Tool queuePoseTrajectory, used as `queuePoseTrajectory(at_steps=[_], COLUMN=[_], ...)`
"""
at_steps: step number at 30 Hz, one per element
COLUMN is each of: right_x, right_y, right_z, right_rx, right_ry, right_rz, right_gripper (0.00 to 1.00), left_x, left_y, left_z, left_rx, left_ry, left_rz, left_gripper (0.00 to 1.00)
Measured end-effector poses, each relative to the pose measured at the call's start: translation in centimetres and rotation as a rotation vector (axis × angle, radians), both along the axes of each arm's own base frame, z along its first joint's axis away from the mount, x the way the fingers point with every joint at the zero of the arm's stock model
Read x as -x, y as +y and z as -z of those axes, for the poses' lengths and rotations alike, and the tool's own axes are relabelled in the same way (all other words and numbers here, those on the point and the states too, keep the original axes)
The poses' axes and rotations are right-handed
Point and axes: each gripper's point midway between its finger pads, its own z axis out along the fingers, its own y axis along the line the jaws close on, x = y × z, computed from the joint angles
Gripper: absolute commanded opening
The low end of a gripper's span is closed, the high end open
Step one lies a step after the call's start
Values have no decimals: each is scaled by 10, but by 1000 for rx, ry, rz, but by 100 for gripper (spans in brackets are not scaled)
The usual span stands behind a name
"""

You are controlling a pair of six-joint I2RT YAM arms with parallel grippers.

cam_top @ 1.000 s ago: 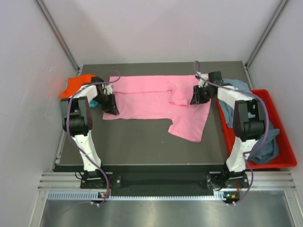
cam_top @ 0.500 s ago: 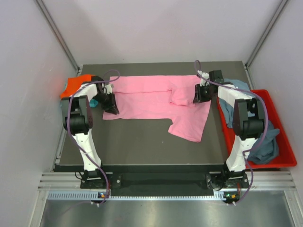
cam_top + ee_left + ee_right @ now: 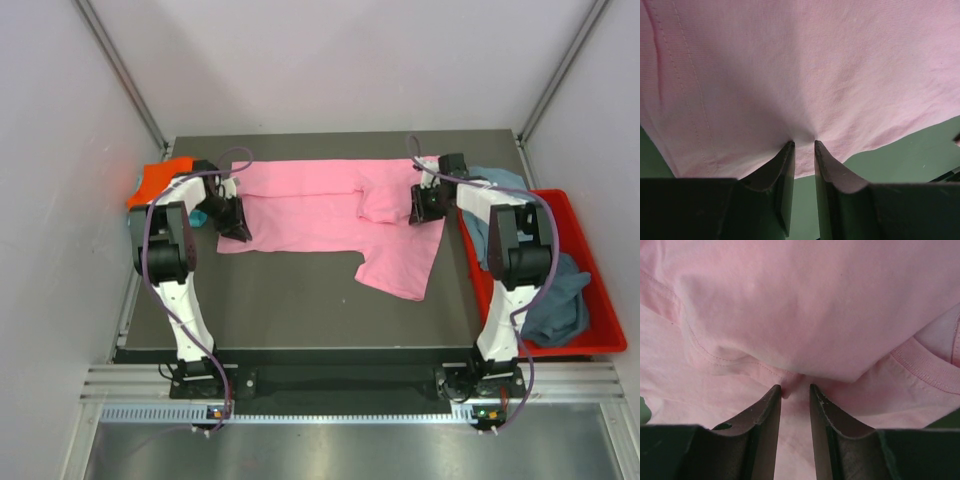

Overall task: Fold and stack the t-shirts
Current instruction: Fold the tshirt

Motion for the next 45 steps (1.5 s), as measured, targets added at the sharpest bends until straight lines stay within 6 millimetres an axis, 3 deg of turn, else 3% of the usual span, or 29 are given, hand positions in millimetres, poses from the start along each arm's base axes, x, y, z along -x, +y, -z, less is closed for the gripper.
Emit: queuePoseTrajectory(at_steps=[14,23,35,45], right_x=[2,3,6,22], right_y=[5,10,9,6], right_z=[2,2,1,-4], right_rx=[-1,-5,0,8], right_ry=[2,3,0,10], right_rz=[-19,-30,-27,-32], right_gripper=[19,0,0,0], left_x=[0,0,0,-2], left_y=[1,1,0,-1], left_z=[0,0,1,0], left_rx=[-3,-2,3,14], left_ry=[0,1,4,5], left_rz=[-2,-3,-7,-13], left_gripper=[28,28,27,27])
